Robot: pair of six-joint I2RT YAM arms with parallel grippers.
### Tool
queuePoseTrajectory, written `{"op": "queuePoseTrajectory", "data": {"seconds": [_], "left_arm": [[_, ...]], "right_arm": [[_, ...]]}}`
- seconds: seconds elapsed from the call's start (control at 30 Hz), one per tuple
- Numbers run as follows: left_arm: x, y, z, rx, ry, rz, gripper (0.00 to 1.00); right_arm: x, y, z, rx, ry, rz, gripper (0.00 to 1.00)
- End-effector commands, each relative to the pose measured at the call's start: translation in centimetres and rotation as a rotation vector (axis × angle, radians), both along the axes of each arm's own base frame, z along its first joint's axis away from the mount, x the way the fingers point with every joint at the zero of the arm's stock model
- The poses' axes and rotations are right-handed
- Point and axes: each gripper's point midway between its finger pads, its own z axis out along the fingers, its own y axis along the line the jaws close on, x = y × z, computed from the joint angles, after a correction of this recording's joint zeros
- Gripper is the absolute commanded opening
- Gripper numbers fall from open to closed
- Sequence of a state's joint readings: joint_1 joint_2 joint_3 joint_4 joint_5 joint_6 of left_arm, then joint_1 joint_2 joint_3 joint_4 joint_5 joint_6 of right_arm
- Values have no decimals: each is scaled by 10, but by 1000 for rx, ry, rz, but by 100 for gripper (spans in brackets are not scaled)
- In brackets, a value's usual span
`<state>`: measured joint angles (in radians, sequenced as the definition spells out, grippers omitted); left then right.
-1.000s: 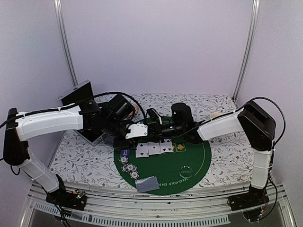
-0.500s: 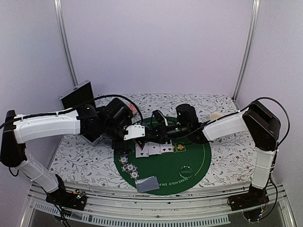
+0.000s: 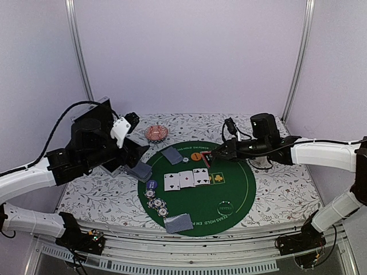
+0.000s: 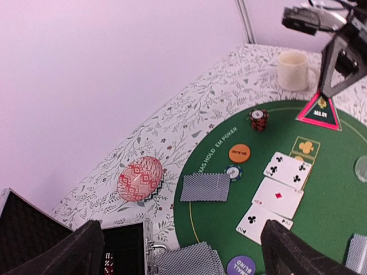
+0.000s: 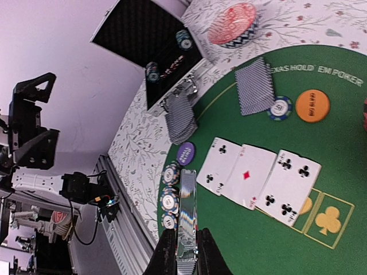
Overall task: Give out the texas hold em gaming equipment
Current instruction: Place the all-in button in the big blind area.
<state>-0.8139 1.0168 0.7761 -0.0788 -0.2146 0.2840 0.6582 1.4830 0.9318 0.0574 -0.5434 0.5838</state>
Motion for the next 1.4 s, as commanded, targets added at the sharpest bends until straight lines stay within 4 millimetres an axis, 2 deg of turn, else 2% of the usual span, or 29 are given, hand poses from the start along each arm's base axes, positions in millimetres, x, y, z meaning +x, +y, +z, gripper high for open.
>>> {"op": "queuePoseTrajectory", "data": {"seconds": [0.0,0.1,0.17,0.3,0.57,0.77,0.83,0.93,1.0,1.07,1.27,1.33,1.37], "left_arm": [[5,11,32,-246,-37,56,98],[14,31,24,-224,-34,148,98],[21,41,12,-204,19,193,98],[34,57,-3,-172,121,277,98],[56,93,-1,-233,162,421,98],[59,110,-26,-219,194,489,98],[59,112,-28,-207,192,500,98],[59,115,-28,-209,188,516,98],[59,114,-29,-212,190,511,98],[59,114,-30,-208,193,510,98],[58,116,-31,-200,186,518,98],[58,114,-33,-200,191,508,98],[58,114,-33,-199,193,504,98]], "right_arm": [[-6,-51,-37,-154,47,-102,2],[-15,-78,-50,-178,79,-156,2],[-19,-92,-52,-178,94,-187,2],[-28,-110,-59,-193,131,-226,2],[-39,-124,-53,-201,149,-258,3],[-54,-128,-64,-211,216,-245,3],[-60,-119,-54,-152,197,-186,3],[-63,-101,-23,-3,129,-103,3],[-62,-93,-12,54,115,-74,2],[-63,-84,-14,62,130,-50,2],[-96,-15,-18,36,106,163,3],[-102,4,-27,-3,115,210,2],[-103,12,-39,-35,134,227,3]]}}
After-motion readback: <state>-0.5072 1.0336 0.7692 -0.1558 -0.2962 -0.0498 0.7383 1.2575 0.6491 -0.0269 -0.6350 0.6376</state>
